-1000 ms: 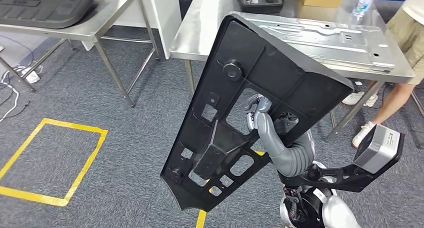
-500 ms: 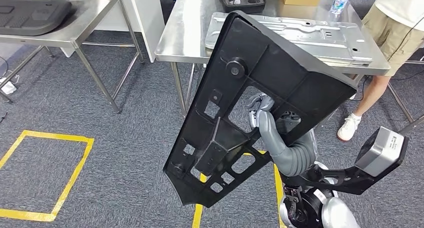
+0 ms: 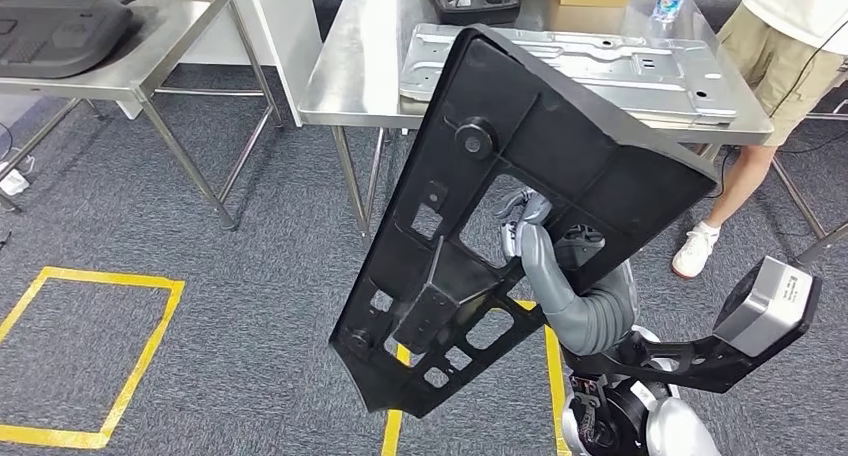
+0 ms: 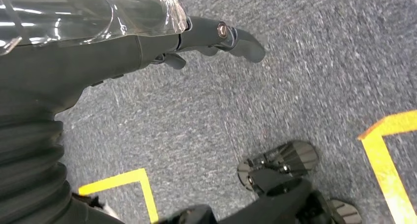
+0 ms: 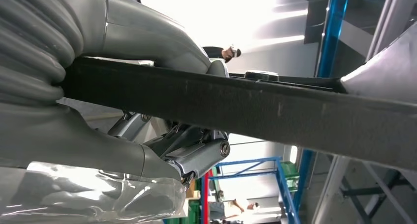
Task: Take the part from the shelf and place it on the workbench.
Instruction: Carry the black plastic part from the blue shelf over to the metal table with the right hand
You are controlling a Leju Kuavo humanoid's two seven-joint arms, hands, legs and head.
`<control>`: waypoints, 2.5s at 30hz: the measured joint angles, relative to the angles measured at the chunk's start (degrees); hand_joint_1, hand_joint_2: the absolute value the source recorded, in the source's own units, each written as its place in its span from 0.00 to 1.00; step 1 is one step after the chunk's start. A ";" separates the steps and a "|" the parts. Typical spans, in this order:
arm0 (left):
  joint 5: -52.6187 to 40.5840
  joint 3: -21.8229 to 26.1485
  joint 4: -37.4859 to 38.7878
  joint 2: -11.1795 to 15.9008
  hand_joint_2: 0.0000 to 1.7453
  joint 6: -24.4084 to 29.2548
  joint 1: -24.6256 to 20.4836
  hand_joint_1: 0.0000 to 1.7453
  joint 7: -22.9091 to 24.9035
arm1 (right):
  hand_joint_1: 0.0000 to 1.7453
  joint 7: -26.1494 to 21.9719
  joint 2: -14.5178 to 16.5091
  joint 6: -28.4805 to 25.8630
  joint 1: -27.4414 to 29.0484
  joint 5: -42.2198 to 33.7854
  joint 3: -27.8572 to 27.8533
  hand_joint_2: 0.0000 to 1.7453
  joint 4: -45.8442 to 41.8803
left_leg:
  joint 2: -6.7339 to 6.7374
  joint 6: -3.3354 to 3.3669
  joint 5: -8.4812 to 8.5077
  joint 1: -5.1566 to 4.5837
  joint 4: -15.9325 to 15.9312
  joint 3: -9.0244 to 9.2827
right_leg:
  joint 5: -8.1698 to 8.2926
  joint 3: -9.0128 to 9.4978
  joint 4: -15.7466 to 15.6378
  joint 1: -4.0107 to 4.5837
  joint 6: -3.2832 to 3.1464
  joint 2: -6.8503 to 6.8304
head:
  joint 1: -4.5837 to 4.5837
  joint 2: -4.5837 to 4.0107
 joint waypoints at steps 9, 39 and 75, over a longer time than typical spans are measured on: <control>0.04 0.01 0.01 -0.05 1.00 0.01 0.35 0.00 0.04 | 1.00 0.01 0.02 0.01 0.02 0.01 0.04 1.00 -0.08 | -0.32 -0.05 -1.51 0.01 9.81 -6.23 | -0.45 0.73 -0.09 0.29 -1.06 0.75 | -0.28 0.00; 0.32 0.02 0.01 -0.10 1.00 0.18 0.66 0.00 -0.50 | 1.00 0.03 0.04 0.04 -0.16 0.02 0.44 1.00 -0.27 | -0.50 -0.15 -2.08 -0.07 14.95 -10.41 | -4.10 4.64 -0.17 0.59 -1.42 0.61 | -0.30 0.00; 0.49 -0.02 0.07 0.24 1.00 0.42 0.59 0.00 0.05 | 1.00 -0.13 0.19 0.19 -0.41 0.03 0.67 1.00 -0.37 | -1.60 3.26 2.06 -2.07 -0.20 -1.88 | -1.46 3.70 -0.39 0.61 -0.43 0.64 | -0.43 0.00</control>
